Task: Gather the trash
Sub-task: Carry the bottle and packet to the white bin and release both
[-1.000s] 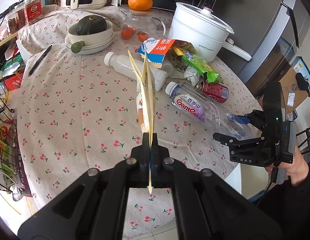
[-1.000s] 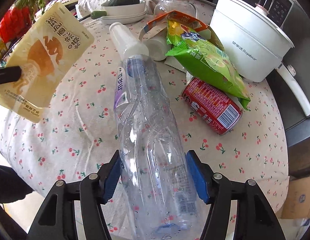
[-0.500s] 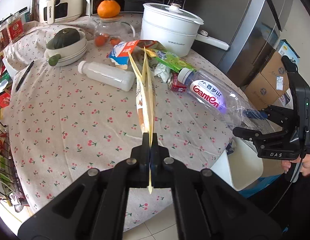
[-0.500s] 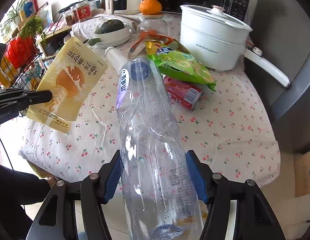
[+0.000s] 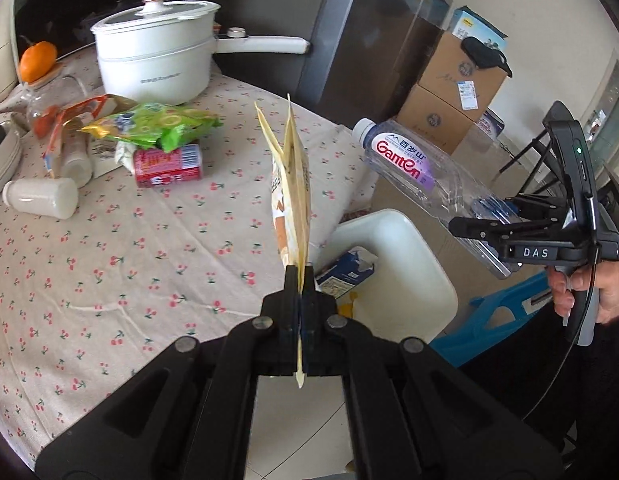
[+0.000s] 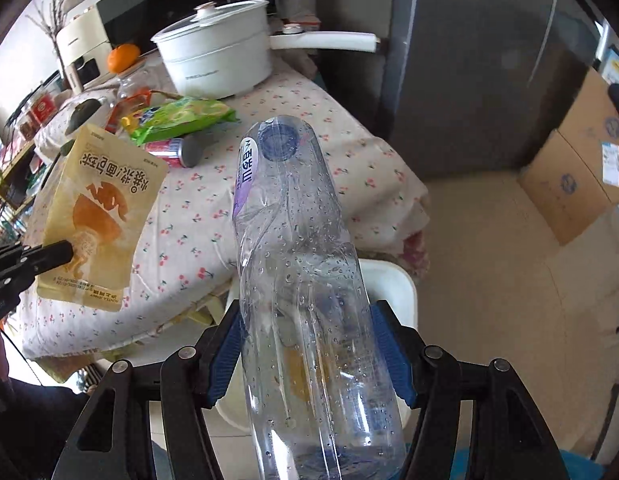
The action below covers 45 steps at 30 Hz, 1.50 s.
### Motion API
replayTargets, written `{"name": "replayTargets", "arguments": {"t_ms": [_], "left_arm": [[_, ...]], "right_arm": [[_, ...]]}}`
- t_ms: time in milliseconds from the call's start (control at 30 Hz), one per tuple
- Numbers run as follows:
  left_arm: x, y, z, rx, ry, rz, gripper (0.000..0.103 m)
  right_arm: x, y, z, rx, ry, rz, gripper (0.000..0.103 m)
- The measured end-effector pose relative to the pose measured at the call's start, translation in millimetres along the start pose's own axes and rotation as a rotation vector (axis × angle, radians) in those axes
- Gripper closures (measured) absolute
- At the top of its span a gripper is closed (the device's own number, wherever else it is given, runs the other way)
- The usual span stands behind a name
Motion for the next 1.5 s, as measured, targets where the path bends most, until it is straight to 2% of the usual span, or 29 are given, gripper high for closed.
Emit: {"name": "replayTargets", "arguments": {"t_ms": [167,300,433,700,733,800,833,900,1033,1100,1267,1500], "left_arm": [[-7,-48,33,0.085,0.034,0.098,0.102],[-3,-65,62,0.116,0.072,0.102,0.102],[9,-67,93,0.087,0.117,0.106,0.102],[30,-86,126,0.032,0.171,0.218,0.101],[31,-89,126,0.023,0.175,0.236,0.096],[31,-91,124,0.021,0.178,0.258,0.073],[30,-92,120,0.014,0.169,0.261,0.067],[28,-92,113,-0.003,0.154,0.266,0.047],[28,-85,101,-0.06,0.152,0.279,0.038],[29,-78,95,-0.089,0.157,0.267,0.025],[30,-59,83,-0.144,0.16,0.222,0.022],[33,-44,68,-0.167,0.146,0.17,0.02]], "right_arm": [[11,-40,0,0.04,0.022,0.085,0.038],[18,-61,8,0.073,0.053,0.127,0.038],[22,-68,12,0.088,0.069,0.13,0.038],[27,-70,28,0.122,0.107,0.114,0.038],[28,-71,30,0.125,0.113,0.114,0.038],[28,-72,34,0.131,0.125,0.113,0.038],[28,-72,37,0.133,0.13,0.111,0.038],[29,-70,38,0.133,0.134,0.102,0.038],[31,-66,45,0.14,0.155,0.082,0.042],[34,-63,48,0.143,0.166,0.067,0.042],[39,-53,57,0.131,0.201,0.037,0.042],[48,-33,77,0.106,0.279,-0.023,0.042]]}}
Point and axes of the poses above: each gripper's, at about its wrist camera, not at the fingertips, and z roughly the way its jaws point, y to its left, x to its underside, the point moved 5 cm from there along z, roughly the way its jaws point, and after that the axes turned 13 degrees about z, right-handed, at the moved point
